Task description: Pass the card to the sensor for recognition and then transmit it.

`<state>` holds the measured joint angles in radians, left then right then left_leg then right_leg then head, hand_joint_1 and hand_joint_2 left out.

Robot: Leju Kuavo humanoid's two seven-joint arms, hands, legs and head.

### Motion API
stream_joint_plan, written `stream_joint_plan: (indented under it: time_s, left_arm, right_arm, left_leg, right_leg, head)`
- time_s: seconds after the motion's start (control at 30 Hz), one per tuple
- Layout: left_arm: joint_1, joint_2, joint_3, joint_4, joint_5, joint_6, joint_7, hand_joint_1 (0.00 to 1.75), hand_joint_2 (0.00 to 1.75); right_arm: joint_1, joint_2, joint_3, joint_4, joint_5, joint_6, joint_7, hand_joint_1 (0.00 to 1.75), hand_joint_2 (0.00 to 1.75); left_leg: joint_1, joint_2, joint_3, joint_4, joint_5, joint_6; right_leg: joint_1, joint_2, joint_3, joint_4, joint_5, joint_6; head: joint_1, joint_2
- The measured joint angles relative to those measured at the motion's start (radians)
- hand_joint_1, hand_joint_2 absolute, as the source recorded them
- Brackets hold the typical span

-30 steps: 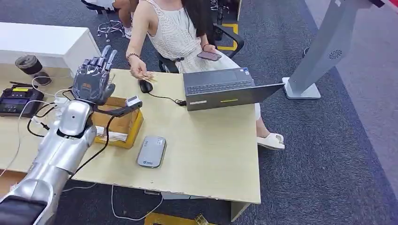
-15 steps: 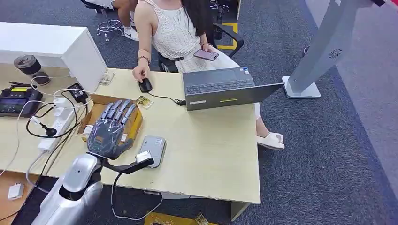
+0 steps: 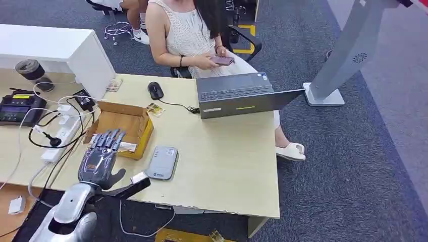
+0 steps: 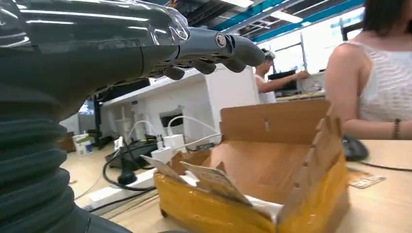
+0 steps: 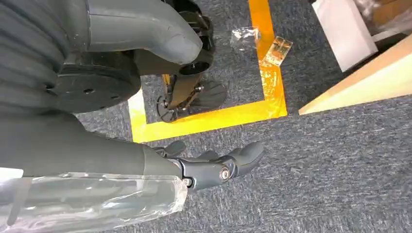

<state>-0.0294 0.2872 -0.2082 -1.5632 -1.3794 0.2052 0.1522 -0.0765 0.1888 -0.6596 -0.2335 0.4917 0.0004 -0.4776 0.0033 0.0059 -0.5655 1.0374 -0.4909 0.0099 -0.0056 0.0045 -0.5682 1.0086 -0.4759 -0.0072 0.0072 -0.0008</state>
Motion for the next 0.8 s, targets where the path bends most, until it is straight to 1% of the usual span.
stream_joint_plan:
  time_s: [0.17, 0.37, 0.63, 0.8]
  left_arm:
    - [-0.039, -0.023, 0.043, 0.083, -0.018, 0.018, 0.009, 0.00, 1.75]
    - [-0.075, -0.047, 0.063, 0.149, -0.040, 0.057, 0.005, 0.00, 1.75]
    - [-0.091, -0.068, 0.066, 0.185, -0.048, 0.066, 0.005, 0.00, 1.75]
    - [-0.103, -0.081, 0.067, 0.196, -0.061, 0.095, 0.003, 0.00, 1.75]
  right_arm:
    - [-0.002, 0.000, 0.000, 0.000, 0.016, -0.001, 0.007, 0.00, 1.75]
    - [-0.003, 0.000, 0.000, 0.000, 0.022, -0.001, 0.015, 0.00, 1.75]
    - [-0.003, 0.000, 0.000, 0.000, 0.032, -0.001, 0.016, 0.00, 1.75]
    - [-0.003, 0.000, 0.000, 0.000, 0.034, 0.000, 0.021, 0.00, 1.75]
  left_leg:
    - [0.000, 0.000, 0.000, 0.000, 0.000, 0.000]
    - [0.000, 0.000, 0.000, 0.000, 0.000, 0.000]
    - [0.000, 0.000, 0.000, 0.000, 0.000, 0.000]
    - [0.000, 0.000, 0.000, 0.000, 0.000, 0.000]
  right_leg:
    - [0.000, 0.000, 0.000, 0.000, 0.001, -0.001]
    - [0.000, 0.000, 0.000, 0.000, 0.001, -0.001]
    - [0.000, 0.000, 0.000, 0.000, 0.001, -0.001]
    - [0.000, 0.000, 0.000, 0.000, 0.001, -0.001]
  head:
    - [0.000, 0.000]
    - [0.000, 0.000]
    - [0.000, 0.000]
    - [0.000, 0.000]
